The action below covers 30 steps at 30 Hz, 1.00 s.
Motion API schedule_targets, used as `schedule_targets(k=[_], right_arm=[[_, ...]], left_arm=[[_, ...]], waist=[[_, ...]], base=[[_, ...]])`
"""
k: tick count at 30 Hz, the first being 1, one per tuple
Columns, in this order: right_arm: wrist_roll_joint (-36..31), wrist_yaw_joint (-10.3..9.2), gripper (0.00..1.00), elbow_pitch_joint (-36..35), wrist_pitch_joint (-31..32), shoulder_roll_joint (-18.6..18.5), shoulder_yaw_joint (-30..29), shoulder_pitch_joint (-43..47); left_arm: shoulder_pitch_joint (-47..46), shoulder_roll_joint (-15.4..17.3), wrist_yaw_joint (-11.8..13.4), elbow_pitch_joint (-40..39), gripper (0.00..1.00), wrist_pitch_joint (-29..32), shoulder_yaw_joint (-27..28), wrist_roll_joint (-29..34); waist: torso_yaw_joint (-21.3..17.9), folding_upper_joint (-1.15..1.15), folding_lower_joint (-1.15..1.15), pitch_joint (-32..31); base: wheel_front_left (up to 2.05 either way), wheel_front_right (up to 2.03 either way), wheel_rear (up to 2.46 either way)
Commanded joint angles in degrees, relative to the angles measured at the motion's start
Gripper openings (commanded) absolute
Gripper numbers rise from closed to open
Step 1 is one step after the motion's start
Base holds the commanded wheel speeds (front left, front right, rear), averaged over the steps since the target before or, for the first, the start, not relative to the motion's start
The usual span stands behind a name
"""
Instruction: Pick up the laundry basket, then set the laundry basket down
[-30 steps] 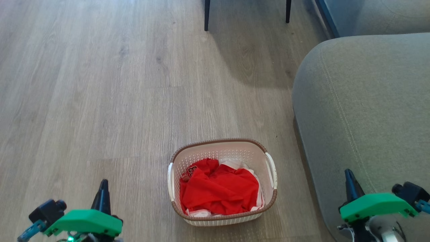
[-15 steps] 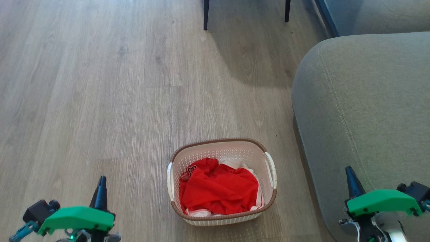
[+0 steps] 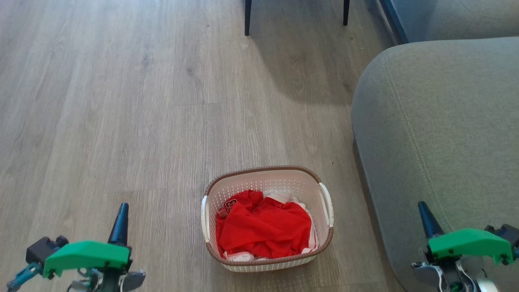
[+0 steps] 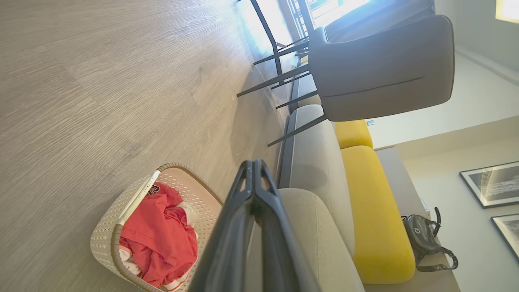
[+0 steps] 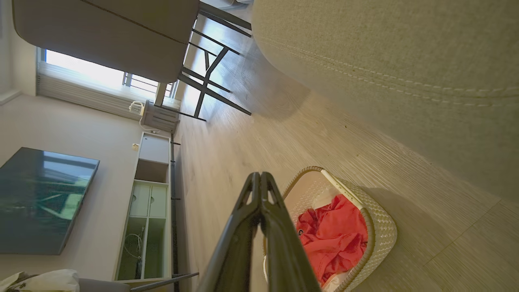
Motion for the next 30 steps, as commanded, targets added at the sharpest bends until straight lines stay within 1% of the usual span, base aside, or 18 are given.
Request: schedule_targets(k=[1,2,30], right_arm=[[2.2,-0.09,0.00,-2.2,0.6,-1.1,0.4,-3.7],[2.2,-0.09,0.00,-2.2,0.6,-1.1,0.4,-3.7],[20.2,-0.12,0.00,-2.6,5.3,-1.2,-1.7,-4.8]], left_arm=[[-3.3,0.0,-0.6,-1.6,0.00,0.7,2.2,-2.1],[-3.3,0.0,-0.6,-1.6,0.00,0.7,2.2,-2.1],[-6.4,0.0,-2.8,-1.1,0.00,5.4,4.8,-20.5]], waist=[[0.0,0.00,0.00,0.0],[0.0,0.00,0.00,0.0],[-0.4,0.00,0.00,0.3]], base=[[0.00,0.00,0.00],[0.00,0.00,0.00],[0.00,0.00,0.00]])
